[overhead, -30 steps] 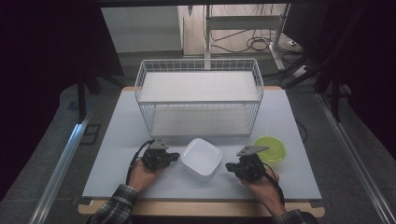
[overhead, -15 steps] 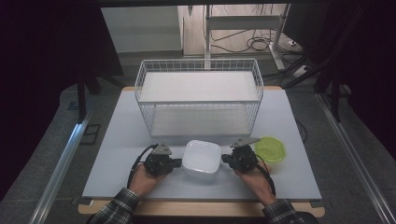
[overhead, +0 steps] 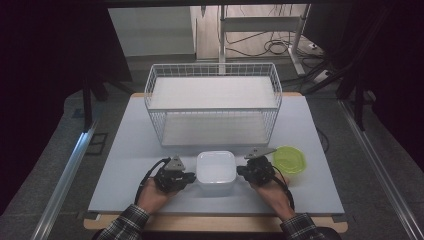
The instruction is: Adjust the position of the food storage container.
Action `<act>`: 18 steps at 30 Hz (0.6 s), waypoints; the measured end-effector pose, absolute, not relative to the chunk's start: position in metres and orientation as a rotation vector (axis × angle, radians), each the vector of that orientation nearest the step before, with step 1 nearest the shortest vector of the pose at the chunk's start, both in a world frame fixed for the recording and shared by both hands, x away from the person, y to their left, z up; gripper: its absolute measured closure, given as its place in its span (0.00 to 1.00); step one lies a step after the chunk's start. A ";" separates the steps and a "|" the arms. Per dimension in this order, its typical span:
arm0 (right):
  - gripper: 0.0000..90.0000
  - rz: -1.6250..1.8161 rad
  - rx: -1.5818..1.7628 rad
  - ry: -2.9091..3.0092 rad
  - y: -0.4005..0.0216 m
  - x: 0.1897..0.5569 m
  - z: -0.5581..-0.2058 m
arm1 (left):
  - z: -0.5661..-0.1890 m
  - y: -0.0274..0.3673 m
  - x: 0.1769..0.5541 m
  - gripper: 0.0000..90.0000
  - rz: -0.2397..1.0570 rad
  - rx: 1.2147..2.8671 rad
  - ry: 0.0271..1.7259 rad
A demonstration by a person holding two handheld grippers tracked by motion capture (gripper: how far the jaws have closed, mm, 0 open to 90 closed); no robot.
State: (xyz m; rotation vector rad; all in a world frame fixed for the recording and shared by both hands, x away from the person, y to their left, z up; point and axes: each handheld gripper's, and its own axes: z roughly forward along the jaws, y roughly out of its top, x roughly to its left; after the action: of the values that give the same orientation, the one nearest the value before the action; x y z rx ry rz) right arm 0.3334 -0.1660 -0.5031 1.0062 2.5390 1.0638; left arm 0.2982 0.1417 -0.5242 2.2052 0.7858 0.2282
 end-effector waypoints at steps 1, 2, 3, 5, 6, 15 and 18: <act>0.92 1.053 0.993 2.527 -0.168 0.332 -0.502 | -0.522 0.145 0.295 0.82 0.262 2.201 0.800; 0.92 1.053 0.993 2.527 -0.168 0.332 -0.502 | -0.522 0.145 0.295 0.79 0.262 2.201 0.800; 0.88 1.055 0.988 2.523 -0.172 0.330 -0.500 | -0.520 0.150 0.292 0.75 0.291 2.191 0.811; 0.85 1.068 0.983 2.511 -0.175 0.327 -0.497 | -0.518 0.154 0.289 0.68 0.314 2.181 0.825; 0.83 1.074 0.973 2.509 -0.176 0.326 -0.496 | -0.518 0.154 0.289 0.66 0.314 2.181 0.825; 0.59 1.166 0.898 2.473 -0.185 0.311 -0.486 | -0.512 0.170 0.276 0.29 0.339 2.099 0.877; 0.53 1.175 0.898 2.473 -0.186 0.309 -0.485 | -0.512 0.169 0.272 0.17 0.358 2.090 0.886</act>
State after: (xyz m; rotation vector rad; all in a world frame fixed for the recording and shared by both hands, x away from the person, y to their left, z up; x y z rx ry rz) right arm 0.3088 -0.1858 -0.4853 0.8978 2.4727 1.1749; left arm 0.2723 0.1693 -0.5120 2.0900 0.8861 0.3584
